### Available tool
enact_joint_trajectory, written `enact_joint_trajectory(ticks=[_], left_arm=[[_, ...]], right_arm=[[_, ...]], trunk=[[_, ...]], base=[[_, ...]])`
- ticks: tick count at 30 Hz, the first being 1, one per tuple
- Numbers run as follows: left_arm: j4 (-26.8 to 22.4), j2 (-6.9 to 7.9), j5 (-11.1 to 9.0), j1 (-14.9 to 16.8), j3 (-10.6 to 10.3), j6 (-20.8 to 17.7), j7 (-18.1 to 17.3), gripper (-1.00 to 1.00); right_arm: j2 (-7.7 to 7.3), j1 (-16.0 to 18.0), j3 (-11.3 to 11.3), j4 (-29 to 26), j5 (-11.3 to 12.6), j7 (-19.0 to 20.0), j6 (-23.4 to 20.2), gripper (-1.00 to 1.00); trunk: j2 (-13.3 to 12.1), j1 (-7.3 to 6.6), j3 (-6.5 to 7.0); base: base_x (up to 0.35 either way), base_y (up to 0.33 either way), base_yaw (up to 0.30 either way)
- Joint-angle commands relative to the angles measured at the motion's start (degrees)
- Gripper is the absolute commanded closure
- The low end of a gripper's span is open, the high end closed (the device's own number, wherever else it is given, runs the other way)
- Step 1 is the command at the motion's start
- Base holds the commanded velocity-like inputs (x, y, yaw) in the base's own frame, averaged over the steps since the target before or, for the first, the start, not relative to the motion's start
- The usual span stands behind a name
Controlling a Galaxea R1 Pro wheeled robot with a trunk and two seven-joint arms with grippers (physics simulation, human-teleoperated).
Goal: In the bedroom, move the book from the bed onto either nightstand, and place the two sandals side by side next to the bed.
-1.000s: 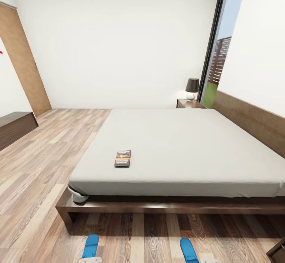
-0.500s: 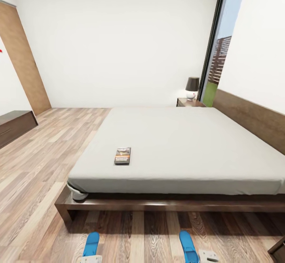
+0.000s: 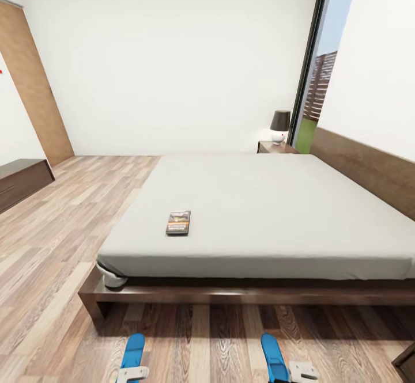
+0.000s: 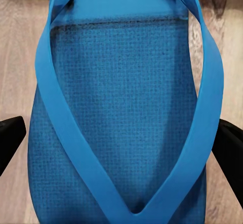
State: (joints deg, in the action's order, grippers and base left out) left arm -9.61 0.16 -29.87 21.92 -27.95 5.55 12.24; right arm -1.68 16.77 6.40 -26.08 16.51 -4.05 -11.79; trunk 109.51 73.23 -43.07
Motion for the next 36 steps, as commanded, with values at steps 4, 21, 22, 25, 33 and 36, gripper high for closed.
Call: enact_joint_trajectory(ticks=[4, 21, 22, 25, 33, 36], left_arm=[[-0.02, 0.01, -0.38, -0.02, -0.55, 0.55, 0.20, 1.00], [-0.06, 0.09, -0.33, -0.03, -0.72, 0.87, 0.15, 1.00], [-0.06, 0.09, -0.32, -0.03, -0.71, 0.87, 0.15, 1.00], [-0.06, 0.17, -0.29, -0.03, -0.75, 0.88, 0.15, 1.00], [-0.06, 0.27, -0.22, -0.03, -0.69, 0.87, 0.15, 1.00], [-0.06, 0.28, -0.20, -0.03, -0.76, 0.91, 0.15, 1.00]], right_arm=[[-0.08, 0.02, 0.49, 0.70, 0.70, -0.46, -0.14, 1.00], [-0.13, 0.00, 0.63, 1.44, 0.69, -0.36, 1.34, 1.00], [-0.14, -0.01, 0.63, 1.43, 0.68, -0.34, 1.39, 1.00], [-0.05, -0.10, 0.66, 1.38, 0.65, -0.33, 1.51, 1.00], [0.13, -0.15, 0.78, 1.37, 0.49, -0.27, 1.58, 1.00], [0.20, -0.15, 0.80, 1.38, 0.37, -0.26, 1.59, 1.00]], trunk=[[1.24, 0.66, -0.60], [3.65, 1.97, -1.67], [3.65, 1.97, -1.67], [3.65, 1.97, -1.67], [3.65, 1.97, -1.67], [3.65, 1.97, -1.67]], base=[[0.000, 0.000, 0.000], [0.000, 0.000, 0.000], [0.000, 0.000, 0.000], [0.000, 0.000, 0.000], [0.000, 0.033, 0.000], [0.000, 0.137, 0.000]])
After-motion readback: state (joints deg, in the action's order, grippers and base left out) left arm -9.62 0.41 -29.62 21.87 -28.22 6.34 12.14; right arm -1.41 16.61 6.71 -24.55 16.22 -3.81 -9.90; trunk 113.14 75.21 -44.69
